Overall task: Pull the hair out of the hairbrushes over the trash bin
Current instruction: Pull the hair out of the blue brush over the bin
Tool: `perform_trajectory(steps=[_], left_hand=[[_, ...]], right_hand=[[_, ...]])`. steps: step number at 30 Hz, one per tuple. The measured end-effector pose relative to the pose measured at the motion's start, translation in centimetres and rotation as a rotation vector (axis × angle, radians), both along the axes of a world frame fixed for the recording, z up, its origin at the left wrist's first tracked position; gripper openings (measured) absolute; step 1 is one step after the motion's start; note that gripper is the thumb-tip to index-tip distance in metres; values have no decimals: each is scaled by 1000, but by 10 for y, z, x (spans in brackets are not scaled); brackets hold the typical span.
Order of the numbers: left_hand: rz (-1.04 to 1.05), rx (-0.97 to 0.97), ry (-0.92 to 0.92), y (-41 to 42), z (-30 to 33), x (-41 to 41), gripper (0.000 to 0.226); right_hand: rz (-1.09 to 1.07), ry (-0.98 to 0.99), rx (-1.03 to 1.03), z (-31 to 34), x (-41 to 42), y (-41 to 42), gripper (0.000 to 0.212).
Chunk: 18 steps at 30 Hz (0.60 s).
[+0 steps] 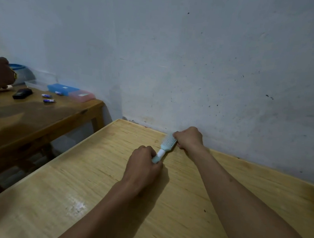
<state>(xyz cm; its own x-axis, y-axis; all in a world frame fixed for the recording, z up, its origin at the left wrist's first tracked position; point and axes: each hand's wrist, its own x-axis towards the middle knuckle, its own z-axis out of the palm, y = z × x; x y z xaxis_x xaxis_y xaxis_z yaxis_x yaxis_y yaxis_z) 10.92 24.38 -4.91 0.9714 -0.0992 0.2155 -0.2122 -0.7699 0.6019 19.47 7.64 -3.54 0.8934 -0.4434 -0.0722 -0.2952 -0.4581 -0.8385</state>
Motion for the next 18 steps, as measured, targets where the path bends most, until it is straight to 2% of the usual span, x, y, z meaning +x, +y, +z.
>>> perform_trajectory(steps=[9,15,18], left_hand=[[13,15,5,-2,1,0,25],[26,59,-2,-4,4,-13,62],[29,137,-138,-18,16,-27,61]], right_hand=[[28,25,-3,5,-1,0,28],[126,91,-18,25,-24,-10,28],[157,91,-72,51,-43,-28,28]])
